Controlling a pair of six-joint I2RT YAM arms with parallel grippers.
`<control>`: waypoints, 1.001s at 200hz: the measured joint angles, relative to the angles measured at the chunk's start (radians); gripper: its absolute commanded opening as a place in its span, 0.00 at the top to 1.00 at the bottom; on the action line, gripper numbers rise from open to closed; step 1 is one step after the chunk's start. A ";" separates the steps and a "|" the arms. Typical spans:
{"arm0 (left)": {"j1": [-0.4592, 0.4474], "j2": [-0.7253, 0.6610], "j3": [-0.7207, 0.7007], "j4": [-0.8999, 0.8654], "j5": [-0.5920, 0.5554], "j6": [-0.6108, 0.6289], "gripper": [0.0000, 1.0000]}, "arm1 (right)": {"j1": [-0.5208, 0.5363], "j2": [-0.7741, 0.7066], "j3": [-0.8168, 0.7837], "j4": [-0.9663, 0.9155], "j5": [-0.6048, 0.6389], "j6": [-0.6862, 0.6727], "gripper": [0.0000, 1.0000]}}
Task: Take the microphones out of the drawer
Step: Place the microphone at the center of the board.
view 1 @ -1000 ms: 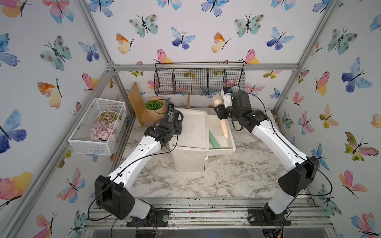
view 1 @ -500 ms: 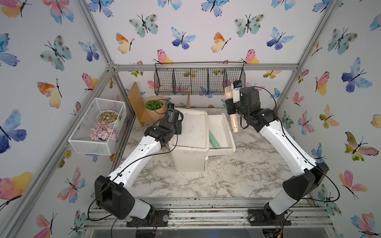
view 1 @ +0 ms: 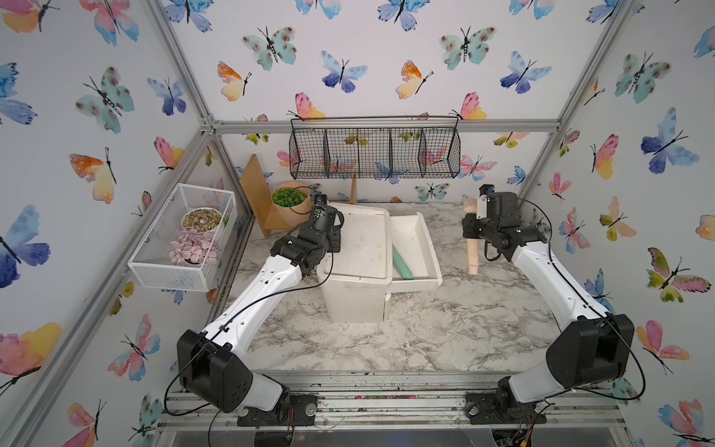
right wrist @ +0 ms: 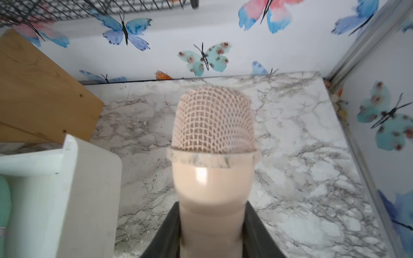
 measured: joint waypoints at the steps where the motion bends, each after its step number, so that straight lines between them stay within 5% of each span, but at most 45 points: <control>1: 0.000 0.000 0.000 0.000 0.000 0.000 1.00 | -0.001 0.000 -0.003 0.001 -0.003 0.001 0.77; 56: 0.000 -0.009 -0.011 0.009 0.000 0.006 1.00 | -0.008 0.026 -0.206 0.132 -0.163 0.055 0.77; 200: 0.001 -0.014 -0.014 0.011 0.000 0.013 1.00 | -0.011 0.307 -0.232 0.275 -0.258 0.055 0.77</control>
